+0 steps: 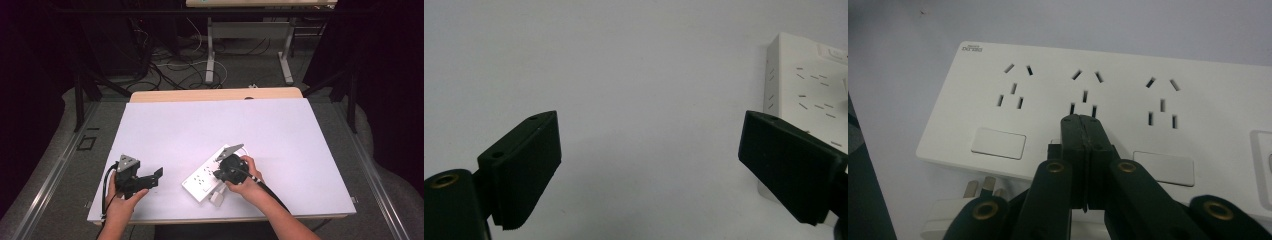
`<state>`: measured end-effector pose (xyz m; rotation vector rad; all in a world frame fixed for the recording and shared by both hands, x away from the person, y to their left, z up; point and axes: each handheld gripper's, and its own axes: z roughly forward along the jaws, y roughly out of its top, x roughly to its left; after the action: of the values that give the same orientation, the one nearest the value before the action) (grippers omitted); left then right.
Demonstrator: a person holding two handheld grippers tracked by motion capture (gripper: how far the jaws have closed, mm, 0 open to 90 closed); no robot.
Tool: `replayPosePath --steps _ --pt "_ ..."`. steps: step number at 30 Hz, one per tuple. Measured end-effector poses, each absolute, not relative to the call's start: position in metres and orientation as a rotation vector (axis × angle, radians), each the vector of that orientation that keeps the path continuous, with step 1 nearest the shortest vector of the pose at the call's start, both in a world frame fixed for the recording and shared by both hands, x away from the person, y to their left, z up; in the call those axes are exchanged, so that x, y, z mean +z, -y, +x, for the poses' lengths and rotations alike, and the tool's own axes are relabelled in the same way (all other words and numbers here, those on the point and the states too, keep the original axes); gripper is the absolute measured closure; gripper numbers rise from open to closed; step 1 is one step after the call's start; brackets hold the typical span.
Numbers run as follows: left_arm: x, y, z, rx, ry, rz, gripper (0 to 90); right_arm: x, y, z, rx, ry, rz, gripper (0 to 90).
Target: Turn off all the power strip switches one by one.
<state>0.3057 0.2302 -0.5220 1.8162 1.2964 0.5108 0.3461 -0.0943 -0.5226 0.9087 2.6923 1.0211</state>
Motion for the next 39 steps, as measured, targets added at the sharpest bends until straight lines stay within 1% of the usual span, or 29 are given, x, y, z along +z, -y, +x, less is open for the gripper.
replayPosePath --steps 13,39 --pt "-0.5218 -0.2303 0.3055 0.509 -1.298 1.816 10.1 -0.5239 0.0883 0.3416 1.018 -2.711 0.896 90.0" --pt "-0.5216 -0.2303 0.3055 0.514 -1.296 1.817 10.1 -0.527 0.0894 0.3423 1.041 -2.741 0.91 90.0"
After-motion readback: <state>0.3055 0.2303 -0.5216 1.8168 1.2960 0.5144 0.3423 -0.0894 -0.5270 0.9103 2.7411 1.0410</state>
